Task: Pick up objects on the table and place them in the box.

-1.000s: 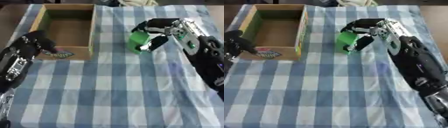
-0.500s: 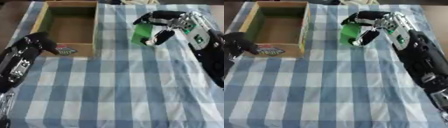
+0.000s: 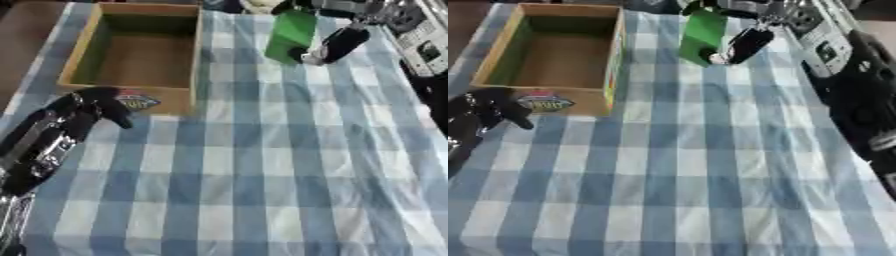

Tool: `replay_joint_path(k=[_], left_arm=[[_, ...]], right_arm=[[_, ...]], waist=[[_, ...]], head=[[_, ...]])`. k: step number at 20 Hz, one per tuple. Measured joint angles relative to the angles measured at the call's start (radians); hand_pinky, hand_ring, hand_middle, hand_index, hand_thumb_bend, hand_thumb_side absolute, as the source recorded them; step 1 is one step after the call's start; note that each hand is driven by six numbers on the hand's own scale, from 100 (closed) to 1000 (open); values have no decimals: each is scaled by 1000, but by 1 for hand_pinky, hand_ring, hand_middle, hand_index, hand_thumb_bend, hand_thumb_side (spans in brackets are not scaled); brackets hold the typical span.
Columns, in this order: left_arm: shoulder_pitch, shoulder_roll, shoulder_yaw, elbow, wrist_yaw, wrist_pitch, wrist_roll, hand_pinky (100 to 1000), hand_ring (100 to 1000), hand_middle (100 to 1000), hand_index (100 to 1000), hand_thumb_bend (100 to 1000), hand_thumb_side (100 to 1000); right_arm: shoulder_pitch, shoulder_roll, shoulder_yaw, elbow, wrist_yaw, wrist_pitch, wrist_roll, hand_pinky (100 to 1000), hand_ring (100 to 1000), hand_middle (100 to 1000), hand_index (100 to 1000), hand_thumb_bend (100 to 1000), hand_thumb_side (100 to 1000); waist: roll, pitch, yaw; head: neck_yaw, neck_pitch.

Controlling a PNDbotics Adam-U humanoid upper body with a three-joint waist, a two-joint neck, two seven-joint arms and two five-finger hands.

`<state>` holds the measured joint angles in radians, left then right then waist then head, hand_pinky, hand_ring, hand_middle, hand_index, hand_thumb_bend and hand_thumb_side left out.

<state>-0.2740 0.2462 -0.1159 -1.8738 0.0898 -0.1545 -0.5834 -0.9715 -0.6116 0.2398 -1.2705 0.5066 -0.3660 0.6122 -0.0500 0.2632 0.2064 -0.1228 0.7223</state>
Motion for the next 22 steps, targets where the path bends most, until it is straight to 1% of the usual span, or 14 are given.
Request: replay_joint_path(k=[5,8,12,16,19,22], left_arm=[[-1,-14,-29,23,-3,1,-32,884,653,667,880,100,784],[-9,-27,-50,42,-6,1,-58,888,655,669,880,100,793],[-17,-52,-74,67,-16,-3,-96,894,659,673,882,100,801],[-26,-70,-86,79,-28,-11,-128,897,663,673,876,100,806],[-35,-80,-90,81,-38,-17,-149,898,663,674,874,100,811],[-35,-88,-91,86,-52,-20,-163,900,664,675,870,100,825]], right_arm=[[-28,0,-6,7,-3,9,-6,626,499,774,910,152,247],[-39,5,-6,14,-3,5,-9,624,497,777,915,147,241],[-53,23,-4,26,2,-2,-19,627,497,779,919,141,241],[-59,38,0,40,11,-8,-30,626,493,780,923,109,247],[-60,52,1,61,20,-8,-41,627,493,781,924,100,266],[-64,63,0,83,31,-8,-53,629,489,780,924,100,280]], waist=[[-12,-10,47],[-13,-13,97],[-18,-13,158],[-25,-2,205],[-34,8,228],[-39,21,246]], head=[[-30,-2],[-61,-2],[-114,-2],[-174,-2],[-216,-2],[-246,-2]])
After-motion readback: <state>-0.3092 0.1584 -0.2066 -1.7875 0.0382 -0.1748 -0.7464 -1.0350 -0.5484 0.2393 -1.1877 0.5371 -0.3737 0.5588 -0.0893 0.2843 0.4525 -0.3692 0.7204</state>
